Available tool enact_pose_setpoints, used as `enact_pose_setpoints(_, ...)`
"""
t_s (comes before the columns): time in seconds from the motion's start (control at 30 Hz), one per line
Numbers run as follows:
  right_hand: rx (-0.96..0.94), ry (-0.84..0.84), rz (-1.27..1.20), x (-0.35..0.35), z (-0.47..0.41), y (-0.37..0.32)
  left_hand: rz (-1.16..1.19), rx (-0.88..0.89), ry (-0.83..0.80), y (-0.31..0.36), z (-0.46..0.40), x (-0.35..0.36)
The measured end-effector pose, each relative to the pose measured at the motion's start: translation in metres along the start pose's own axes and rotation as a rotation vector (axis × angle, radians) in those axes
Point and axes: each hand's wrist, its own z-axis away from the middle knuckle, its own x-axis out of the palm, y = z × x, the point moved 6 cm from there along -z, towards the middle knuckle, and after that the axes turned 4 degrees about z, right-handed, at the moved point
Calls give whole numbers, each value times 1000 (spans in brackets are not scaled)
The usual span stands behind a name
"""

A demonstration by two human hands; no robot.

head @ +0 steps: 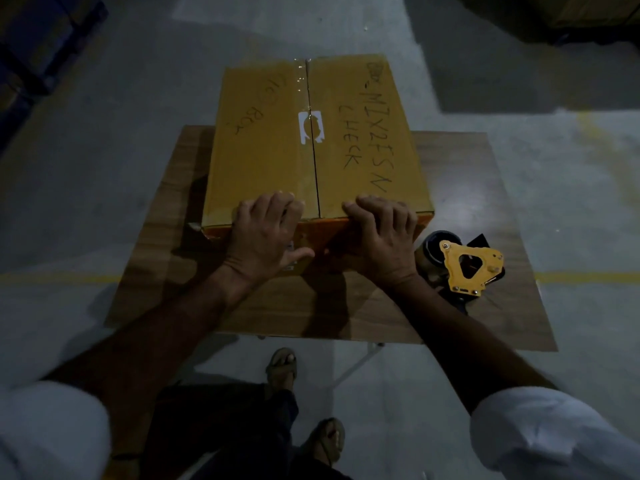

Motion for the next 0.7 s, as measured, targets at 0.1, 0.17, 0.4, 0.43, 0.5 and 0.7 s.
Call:
enact_pose_setpoints(0.1,12,-22,17,-9,-4,-8,-91,-31,-61,6,0,-6)
enact_pose_setpoints(0.17,98,-23,8,-17,-12,-14,-4,-60,-58,8,-8,-15)
enact_pose_setpoints(0.4,-174,-55,-22,-19,-27,-21,51,95,-111,-2,-21,-12)
enact_pose_setpoints(0.43,-170,-81,0,-18,-20,-22,33,78,-156,-1,-18,-9)
enact_pose_setpoints(0.5,-120,-89,3,-20,-18,-24,28,41,-243,-1,-17,-6)
enact_pose_setpoints(0.7,-104,-277,-262,-34,-54,-33,460,188,-318,-23,-21,-9)
